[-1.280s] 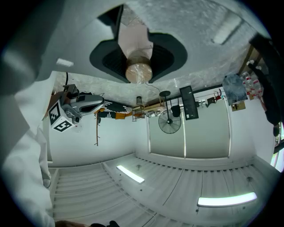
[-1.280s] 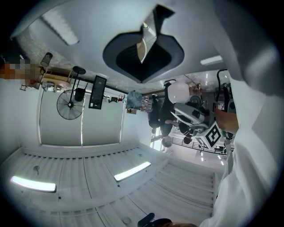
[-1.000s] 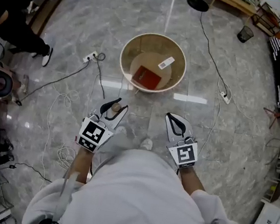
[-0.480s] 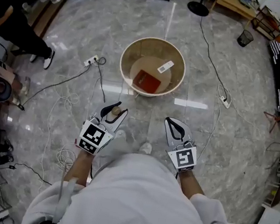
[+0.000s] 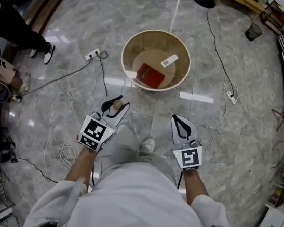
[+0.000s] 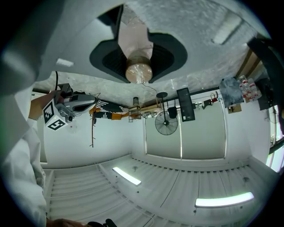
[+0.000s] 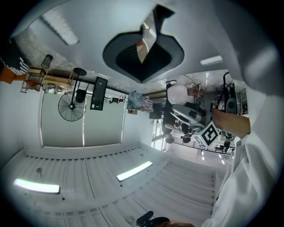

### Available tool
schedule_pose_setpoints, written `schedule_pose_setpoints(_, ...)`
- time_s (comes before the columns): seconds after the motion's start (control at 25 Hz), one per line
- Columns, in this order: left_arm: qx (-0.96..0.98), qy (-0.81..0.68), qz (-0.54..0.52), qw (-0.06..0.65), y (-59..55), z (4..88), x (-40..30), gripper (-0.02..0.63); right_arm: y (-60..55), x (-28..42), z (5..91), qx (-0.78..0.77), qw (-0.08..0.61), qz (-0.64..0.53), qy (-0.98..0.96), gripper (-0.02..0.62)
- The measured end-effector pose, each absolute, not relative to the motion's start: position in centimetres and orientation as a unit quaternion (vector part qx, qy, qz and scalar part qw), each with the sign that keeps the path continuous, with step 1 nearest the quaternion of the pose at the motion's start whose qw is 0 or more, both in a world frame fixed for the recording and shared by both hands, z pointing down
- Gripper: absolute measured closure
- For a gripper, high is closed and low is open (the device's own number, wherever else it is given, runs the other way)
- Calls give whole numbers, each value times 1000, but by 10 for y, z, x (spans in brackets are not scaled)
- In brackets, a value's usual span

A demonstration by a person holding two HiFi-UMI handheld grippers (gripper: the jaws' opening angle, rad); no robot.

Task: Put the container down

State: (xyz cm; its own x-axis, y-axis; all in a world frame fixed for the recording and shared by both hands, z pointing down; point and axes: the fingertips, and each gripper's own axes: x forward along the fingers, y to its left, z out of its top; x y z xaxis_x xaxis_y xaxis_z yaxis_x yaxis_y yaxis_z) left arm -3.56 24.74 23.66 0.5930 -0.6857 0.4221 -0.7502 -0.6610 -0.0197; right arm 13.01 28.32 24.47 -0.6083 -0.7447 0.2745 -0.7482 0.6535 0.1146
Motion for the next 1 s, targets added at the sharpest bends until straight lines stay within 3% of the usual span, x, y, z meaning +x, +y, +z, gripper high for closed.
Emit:
schedule_pose_setpoints(0.44,892,-395,208,80,183,282,-49,474,222,111,278,412,184,7,-892,591)
schedule_pose_setpoints(1.0,901,-377,197,79,6,373,-78,474,78,54,331,417,213,11,-884,589)
